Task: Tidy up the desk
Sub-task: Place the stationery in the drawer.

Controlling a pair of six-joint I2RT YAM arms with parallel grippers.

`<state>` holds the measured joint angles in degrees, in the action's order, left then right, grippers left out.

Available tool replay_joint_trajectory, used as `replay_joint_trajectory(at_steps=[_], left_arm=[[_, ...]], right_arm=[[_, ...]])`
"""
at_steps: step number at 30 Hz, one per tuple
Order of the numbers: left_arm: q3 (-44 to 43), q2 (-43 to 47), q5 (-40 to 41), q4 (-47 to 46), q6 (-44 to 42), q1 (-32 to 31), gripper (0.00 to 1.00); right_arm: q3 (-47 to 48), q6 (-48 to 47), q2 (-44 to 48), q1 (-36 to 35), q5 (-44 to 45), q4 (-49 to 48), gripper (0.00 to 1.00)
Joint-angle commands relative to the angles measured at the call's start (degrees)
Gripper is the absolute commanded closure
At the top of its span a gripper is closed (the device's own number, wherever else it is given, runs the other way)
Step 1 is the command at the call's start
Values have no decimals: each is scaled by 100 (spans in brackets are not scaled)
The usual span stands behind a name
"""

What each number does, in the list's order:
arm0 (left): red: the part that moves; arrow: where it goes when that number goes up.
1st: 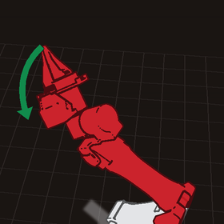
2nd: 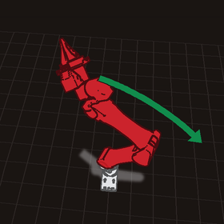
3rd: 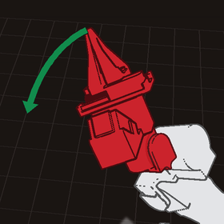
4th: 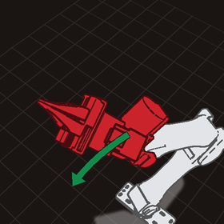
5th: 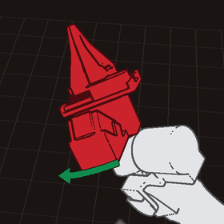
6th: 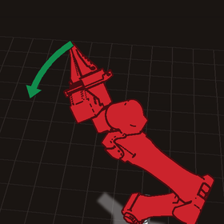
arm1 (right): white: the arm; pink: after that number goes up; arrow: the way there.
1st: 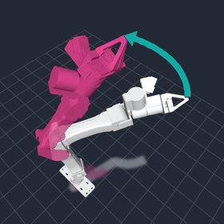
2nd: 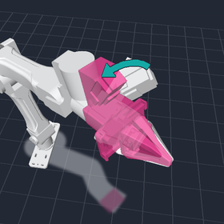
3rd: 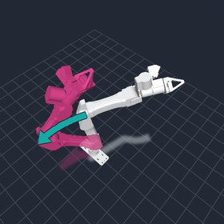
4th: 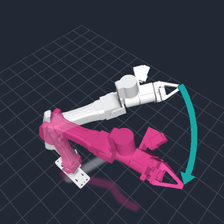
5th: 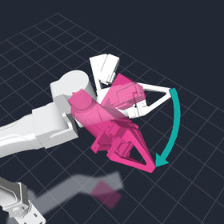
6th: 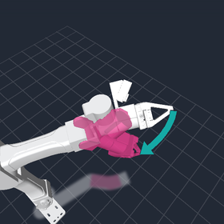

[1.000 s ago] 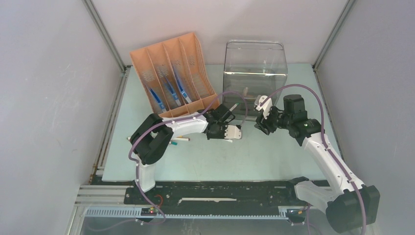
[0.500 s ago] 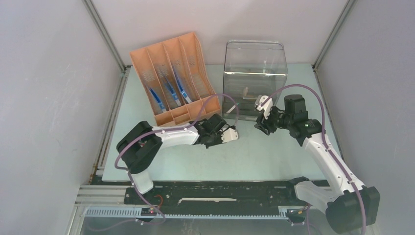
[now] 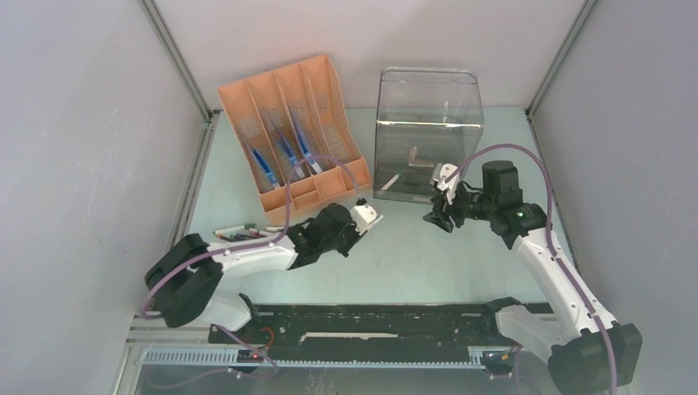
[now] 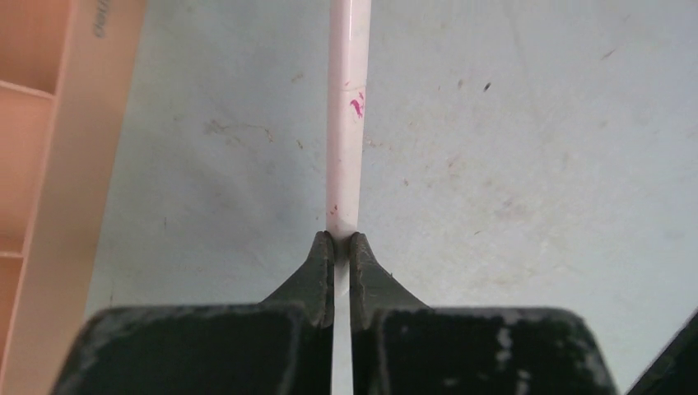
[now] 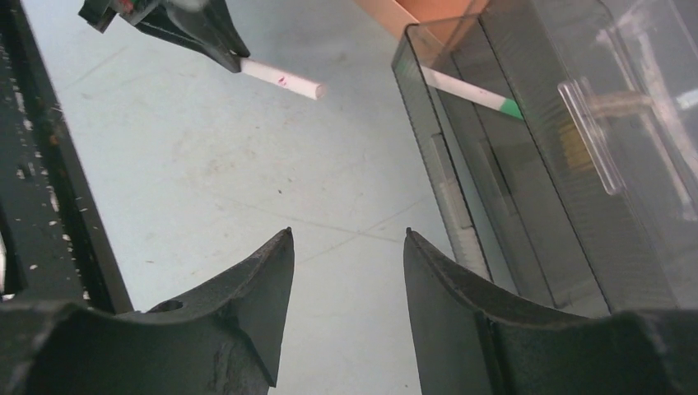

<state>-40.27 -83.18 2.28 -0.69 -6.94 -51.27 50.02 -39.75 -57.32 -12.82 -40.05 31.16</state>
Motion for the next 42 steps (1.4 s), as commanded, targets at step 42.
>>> replay_joint_trajectory(at_steps=[42], left_arm=[[2041, -78, 121, -7956, 4345, -772, 100]], right_arm=[[60, 3567, -753, -178, -2312, -1835, 22]])
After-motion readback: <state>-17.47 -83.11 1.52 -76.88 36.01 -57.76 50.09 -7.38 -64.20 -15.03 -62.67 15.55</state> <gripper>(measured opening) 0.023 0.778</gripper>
